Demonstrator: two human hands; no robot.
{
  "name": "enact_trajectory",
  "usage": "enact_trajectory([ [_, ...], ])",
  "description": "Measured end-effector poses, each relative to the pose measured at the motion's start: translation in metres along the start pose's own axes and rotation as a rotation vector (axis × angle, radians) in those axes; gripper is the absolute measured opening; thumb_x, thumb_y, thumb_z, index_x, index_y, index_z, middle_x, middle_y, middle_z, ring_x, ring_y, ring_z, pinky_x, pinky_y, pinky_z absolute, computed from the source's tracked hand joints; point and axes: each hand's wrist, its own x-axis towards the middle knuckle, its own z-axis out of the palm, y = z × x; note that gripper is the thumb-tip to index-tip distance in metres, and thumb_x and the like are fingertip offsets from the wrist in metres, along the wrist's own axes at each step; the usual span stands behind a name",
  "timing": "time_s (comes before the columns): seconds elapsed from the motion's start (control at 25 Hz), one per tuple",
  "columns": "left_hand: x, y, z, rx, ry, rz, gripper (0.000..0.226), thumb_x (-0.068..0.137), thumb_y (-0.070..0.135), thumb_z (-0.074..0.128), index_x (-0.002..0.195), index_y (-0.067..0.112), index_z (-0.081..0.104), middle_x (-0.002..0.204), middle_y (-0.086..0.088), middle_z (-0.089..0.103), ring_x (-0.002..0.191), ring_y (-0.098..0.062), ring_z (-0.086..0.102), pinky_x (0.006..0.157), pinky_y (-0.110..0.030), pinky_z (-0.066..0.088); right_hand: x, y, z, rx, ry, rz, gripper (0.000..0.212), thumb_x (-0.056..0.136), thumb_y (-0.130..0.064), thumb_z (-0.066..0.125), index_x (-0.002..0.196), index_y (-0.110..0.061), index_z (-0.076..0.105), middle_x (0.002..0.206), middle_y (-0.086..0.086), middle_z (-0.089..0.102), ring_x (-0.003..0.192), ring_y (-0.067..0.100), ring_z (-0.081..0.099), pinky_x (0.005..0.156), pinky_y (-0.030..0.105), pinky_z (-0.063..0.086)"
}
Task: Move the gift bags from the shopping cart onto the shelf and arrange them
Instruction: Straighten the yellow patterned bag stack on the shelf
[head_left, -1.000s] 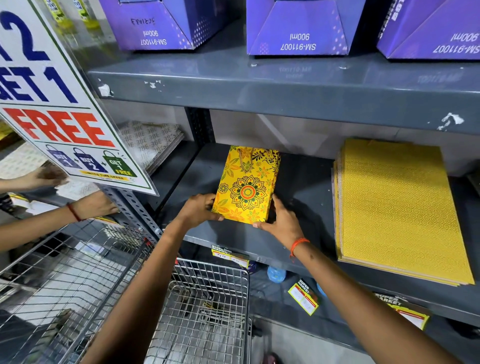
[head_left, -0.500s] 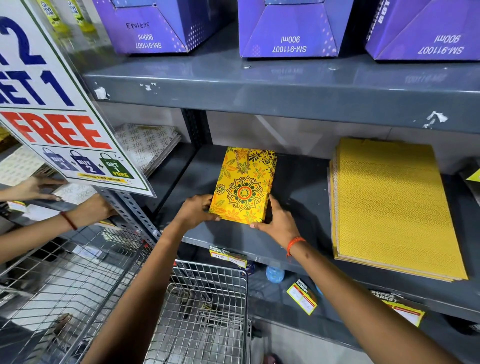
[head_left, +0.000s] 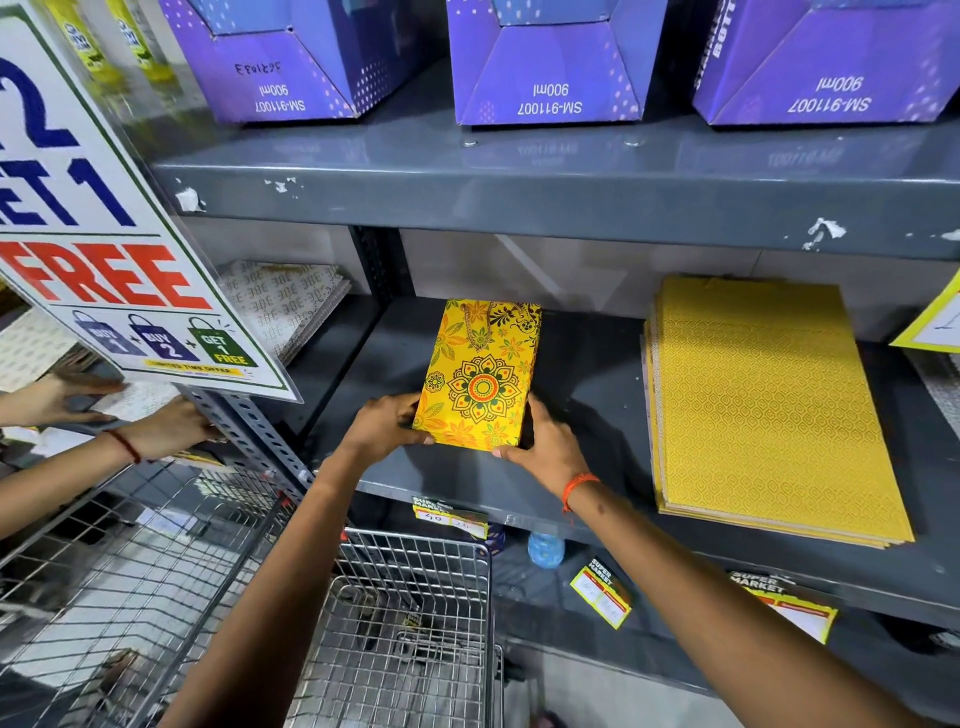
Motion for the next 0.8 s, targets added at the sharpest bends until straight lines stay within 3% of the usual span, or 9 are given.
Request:
enact_trajectory([
  [0.24,-0.001,0.002,-0.002,-0.045,-0.020,0.001,0.061,0.064,0.001,0.081,0.120,0.019,0.062,0.102,-0.005,0.075,0.097,-0.015,0.068,0.098,-0.038,0.052,0.002,-0.002,-0.002,-0.049,-0.022,0.007,0.095,0.070,-0.034,0.078,0.145,-0.014,0.023,0.129,0.017,0.060,0.116,0.036,0.057,0.096,0.043,0.049],
  [0.4,-0.004,0.001,-0.002,-0.135,-0.039,0.005,0.058,0.066,-0.007,0.077,0.116,0.017,0.063,0.096,-0.004,0.072,0.086,-0.003,0.068,0.097,-0.037,0.051,0.003,-0.005,0.000,-0.120,-0.057,-0.002,0.104,0.072,-0.036,0.076,0.148,-0.006,0.011,0.132,0.021,0.056,0.116,0.035,0.057,0.092,0.037,0.049],
  [0.68,-0.003,0.001,-0.001,-0.163,-0.048,-0.040,0.052,0.066,-0.008,0.077,0.114,0.007,0.063,0.101,-0.008,0.072,0.096,-0.016,0.066,0.100,-0.044,0.050,0.003,-0.012,0.004,-0.233,-0.083,-0.015,0.111,0.076,-0.037,0.073,0.147,0.002,-0.002,0.149,0.022,0.035,0.123,0.034,0.052,0.096,0.036,0.046],
  [0.8,-0.007,0.008,0.001,-0.058,-0.016,-0.132,0.049,0.064,-0.003,0.080,0.109,-0.002,0.060,0.108,-0.014,0.072,0.103,-0.024,0.067,0.098,-0.047,0.050,-0.003,-0.016,-0.006,-0.215,-0.124,0.024,0.113,0.074,-0.034,0.076,0.147,0.002,-0.003,0.153,0.022,0.026,0.130,0.034,0.046,0.102,0.034,0.042],
])
